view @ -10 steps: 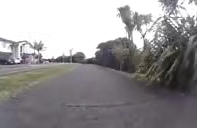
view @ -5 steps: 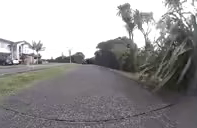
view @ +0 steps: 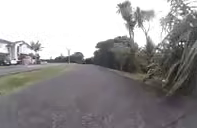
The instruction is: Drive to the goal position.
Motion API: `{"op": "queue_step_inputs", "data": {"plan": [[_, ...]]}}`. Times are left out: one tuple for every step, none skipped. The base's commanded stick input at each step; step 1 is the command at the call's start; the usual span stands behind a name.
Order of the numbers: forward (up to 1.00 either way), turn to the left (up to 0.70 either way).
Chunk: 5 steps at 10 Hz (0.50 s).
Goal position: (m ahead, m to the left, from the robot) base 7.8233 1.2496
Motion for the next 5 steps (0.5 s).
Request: {"op": "queue_step_inputs", "data": {"plan": [[0.70, 0.00], [0.70, 0.00], [0.70, 0.00], [0.70, 0.00], [0.70, 0.00]]}}
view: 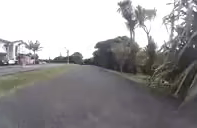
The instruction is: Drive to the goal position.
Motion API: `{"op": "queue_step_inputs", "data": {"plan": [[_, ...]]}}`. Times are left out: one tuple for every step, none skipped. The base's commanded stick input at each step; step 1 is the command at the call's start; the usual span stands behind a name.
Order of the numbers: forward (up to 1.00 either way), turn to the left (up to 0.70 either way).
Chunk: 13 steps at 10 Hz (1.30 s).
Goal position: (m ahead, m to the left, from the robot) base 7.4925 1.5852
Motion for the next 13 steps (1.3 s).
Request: {"op": "queue_step_inputs", "data": {"plan": [[0.70, 0.00], [0.70, 0.00], [0.70, 0.00], [0.70, 0.00], [0.70, 0.00], [0.70, 0.00], [0.70, 0.00], [0.70, 0.00], [0.70, 0.00], [0.70, 0.00], [0.70, 0.00], [0.70, 0.00], [0.70, 0.00]]}}
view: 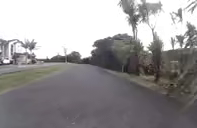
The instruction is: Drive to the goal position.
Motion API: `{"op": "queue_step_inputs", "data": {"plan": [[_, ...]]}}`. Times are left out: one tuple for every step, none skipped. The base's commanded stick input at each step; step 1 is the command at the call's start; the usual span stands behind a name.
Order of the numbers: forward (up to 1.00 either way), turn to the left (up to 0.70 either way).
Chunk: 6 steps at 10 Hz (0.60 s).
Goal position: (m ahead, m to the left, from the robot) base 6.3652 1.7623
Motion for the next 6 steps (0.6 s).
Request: {"op": "queue_step_inputs", "data": {"plan": [[0.70, 0.00], [0.70, 0.00], [0.70, 0.00], [0.70, 0.00], [0.70, 0.00], [0.70, 0.00]]}}
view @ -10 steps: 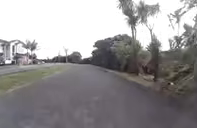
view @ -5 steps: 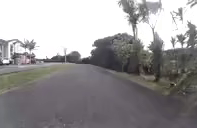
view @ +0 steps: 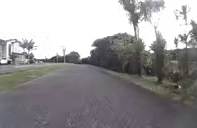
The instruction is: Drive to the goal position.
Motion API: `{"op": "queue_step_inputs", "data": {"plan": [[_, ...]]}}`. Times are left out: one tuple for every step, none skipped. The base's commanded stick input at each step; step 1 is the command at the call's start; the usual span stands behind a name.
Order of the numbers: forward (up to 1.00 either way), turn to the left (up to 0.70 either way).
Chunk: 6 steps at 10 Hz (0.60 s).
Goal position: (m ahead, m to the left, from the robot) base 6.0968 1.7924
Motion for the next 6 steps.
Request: {"op": "queue_step_inputs", "data": {"plan": [[0.70, 0.00], [0.70, 0.00], [0.70, 0.00], [0.70, 0.00], [0.70, 0.00], [0.70, 0.00]]}}
